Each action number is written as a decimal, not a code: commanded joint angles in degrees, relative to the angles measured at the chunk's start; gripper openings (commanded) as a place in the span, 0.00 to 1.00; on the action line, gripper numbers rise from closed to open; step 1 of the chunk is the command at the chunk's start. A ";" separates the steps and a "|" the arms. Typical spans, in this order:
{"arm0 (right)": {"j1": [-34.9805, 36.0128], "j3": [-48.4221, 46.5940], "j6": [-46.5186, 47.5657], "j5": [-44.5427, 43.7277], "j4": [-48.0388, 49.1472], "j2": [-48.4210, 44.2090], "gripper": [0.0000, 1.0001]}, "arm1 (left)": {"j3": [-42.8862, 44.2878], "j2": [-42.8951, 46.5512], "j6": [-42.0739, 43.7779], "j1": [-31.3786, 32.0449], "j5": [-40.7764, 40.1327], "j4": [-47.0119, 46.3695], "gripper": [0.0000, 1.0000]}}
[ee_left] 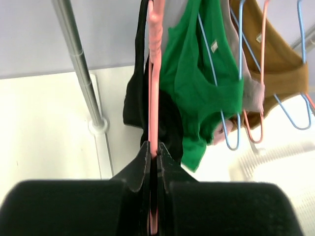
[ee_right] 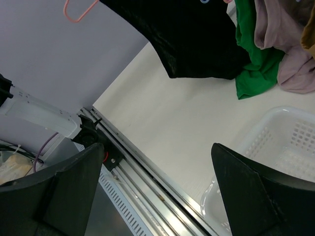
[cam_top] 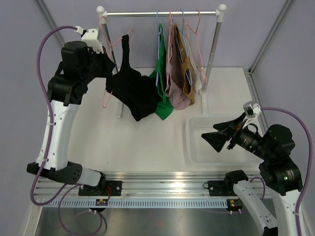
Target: Remove the tank top from the hanger
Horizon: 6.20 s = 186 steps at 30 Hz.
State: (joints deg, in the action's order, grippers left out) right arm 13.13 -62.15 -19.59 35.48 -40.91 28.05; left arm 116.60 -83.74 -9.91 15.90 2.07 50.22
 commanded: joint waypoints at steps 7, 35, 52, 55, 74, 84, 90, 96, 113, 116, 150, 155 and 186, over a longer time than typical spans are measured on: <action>0.32 1.24 -10.97 11.87 19.60 10.16 0.94 | -18.93 24.83 -4.15 0.10 3.72 2.96 0.00; 52.09 -6.13 -0.09 -53.05 46.71 48.84 0.72 | -51.38 51.58 -4.85 0.18 32.04 4.71 0.00; 52.00 -4.04 4.74 -67.72 45.13 50.00 0.00 | -53.40 51.31 -3.62 0.45 23.95 5.51 0.00; 50.34 -4.12 5.62 -69.23 42.41 49.20 0.00 | -53.84 51.49 -3.62 0.53 25.87 5.24 0.00; 34.25 -0.45 2.46 -55.89 29.21 40.87 0.00 | -55.06 54.12 -10.10 1.94 39.76 -8.35 0.00; 34.33 10.38 -5.62 -17.24 40.29 28.03 0.00 | -67.19 55.71 -29.02 1.94 26.80 -62.53 0.00; 37.31 11.35 -2.74 -17.78 34.07 26.18 0.00 | -70.81 53.25 -27.36 1.94 12.74 -77.64 0.00; 41.80 11.26 0.17 -21.52 28.86 21.70 0.00 | -57.80 48.77 -19.54 2.03 4.02 -54.13 0.00; 47.87 6.43 -0.53 -44.52 23.59 33.92 1.00 | -48.67 40.70 -12.50 2.03 -0.40 -13.15 0.00; 47.87 6.51 -1.06 -44.98 23.15 31.90 0.99 | -41.38 30.86 -11.18 2.03 1.97 -9.89 0.00; 47.78 16.35 -3.26 -42.25 23.06 21.52 0.99 | 29.21 -29.63 2.44 2.03 -10.86 -5.30 0.00; 47.87 17.06 -3.43 -40.76 24.56 22.48 1.00 | 28.34 -30.77 1.39 1.33 -8.13 -4.25 0.00; 47.96 -7.53 1.23 -47.43 26.33 64.83 0.99 | -37.37 37.81 -13.82 1.94 -13.48 -7.85 0.99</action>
State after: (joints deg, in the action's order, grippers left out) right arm 60.55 -64.47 -19.27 -8.10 -14.33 88.55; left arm 87.42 -52.49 -20.62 17.76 -8.23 44.75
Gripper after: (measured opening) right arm 0.993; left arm 0.987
